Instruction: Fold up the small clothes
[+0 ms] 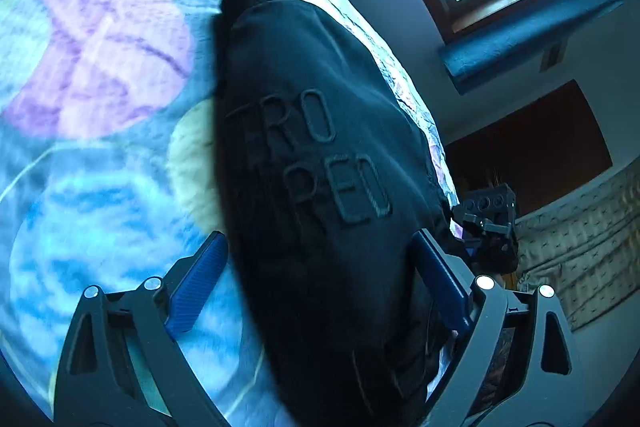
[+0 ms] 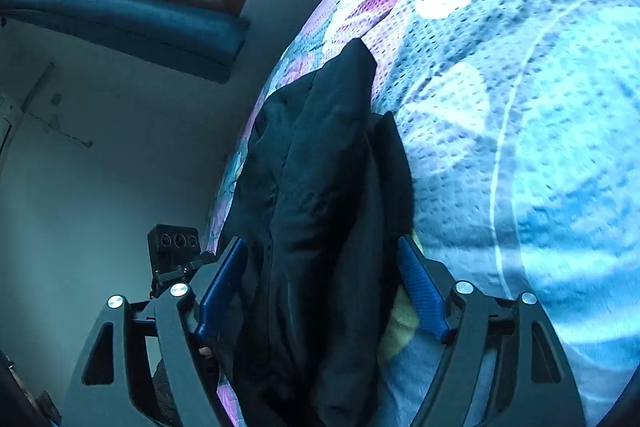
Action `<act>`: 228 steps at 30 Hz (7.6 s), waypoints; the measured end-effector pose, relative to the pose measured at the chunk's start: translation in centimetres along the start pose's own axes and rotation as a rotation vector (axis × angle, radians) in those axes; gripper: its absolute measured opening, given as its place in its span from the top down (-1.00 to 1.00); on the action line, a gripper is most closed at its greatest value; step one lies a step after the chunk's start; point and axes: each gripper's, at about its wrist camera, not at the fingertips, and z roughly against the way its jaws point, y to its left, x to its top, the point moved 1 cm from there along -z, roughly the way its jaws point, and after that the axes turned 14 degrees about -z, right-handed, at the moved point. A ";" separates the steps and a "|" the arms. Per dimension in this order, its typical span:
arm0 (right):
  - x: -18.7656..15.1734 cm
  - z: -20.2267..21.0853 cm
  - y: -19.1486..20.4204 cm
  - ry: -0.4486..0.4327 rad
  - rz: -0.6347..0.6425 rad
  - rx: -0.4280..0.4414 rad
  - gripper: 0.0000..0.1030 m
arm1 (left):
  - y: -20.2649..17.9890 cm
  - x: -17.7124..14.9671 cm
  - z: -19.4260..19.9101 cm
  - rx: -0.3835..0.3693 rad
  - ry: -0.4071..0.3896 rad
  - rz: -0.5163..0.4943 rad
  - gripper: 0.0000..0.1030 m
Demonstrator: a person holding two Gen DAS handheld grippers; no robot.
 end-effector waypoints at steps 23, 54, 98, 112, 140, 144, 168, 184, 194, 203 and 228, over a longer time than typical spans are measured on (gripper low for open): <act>-1.9 -11.0 8.0 0.036 0.135 -0.027 0.23 | 3.1 2.7 7.5 0.219 -0.101 -0.068 -0.19; -7.5 -12.9 7.9 0.123 0.072 0.003 0.38 | 3.2 -7.5 11.6 0.195 -0.101 -0.003 -0.33; -10.7 -8.2 4.8 0.017 0.060 0.118 -0.11 | 0.0 -10.1 12.2 0.453 -0.115 -0.090 -0.84; -16.1 -6.8 7.0 -0.075 0.205 -0.039 -0.61 | -3.7 -13.3 13.1 0.672 -0.081 -0.164 -0.85; -23.8 -6.2 11.1 -0.280 0.428 -0.531 -0.65 | -8.8 -15.2 15.3 0.883 -0.174 -0.216 -0.95; -23.2 -5.9 11.2 -0.305 0.420 -0.532 -0.65 | -8.8 -15.2 15.1 0.919 -0.174 -0.224 -0.95; -23.4 -6.1 11.2 -0.304 0.429 -0.543 -0.65 | -9.3 -15.2 15.0 0.931 -0.168 -0.237 -0.95; -23.7 -6.2 11.2 -0.305 0.426 -0.548 -0.65 | -9.3 -15.2 15.4 0.949 -0.176 -0.214 -0.95; -23.7 -6.2 11.1 -0.302 0.423 -0.553 -0.65 | -9.7 -15.1 15.4 0.955 -0.181 -0.230 -0.95; -23.9 -6.5 10.9 -0.292 0.419 -0.558 -0.65 | -9.6 -15.1 15.4 0.966 -0.174 -0.213 -0.95; -23.6 -5.5 11.2 -0.263 0.383 -0.510 -0.65 | -6.9 -14.0 19.9 1.012 -0.181 -0.106 -0.95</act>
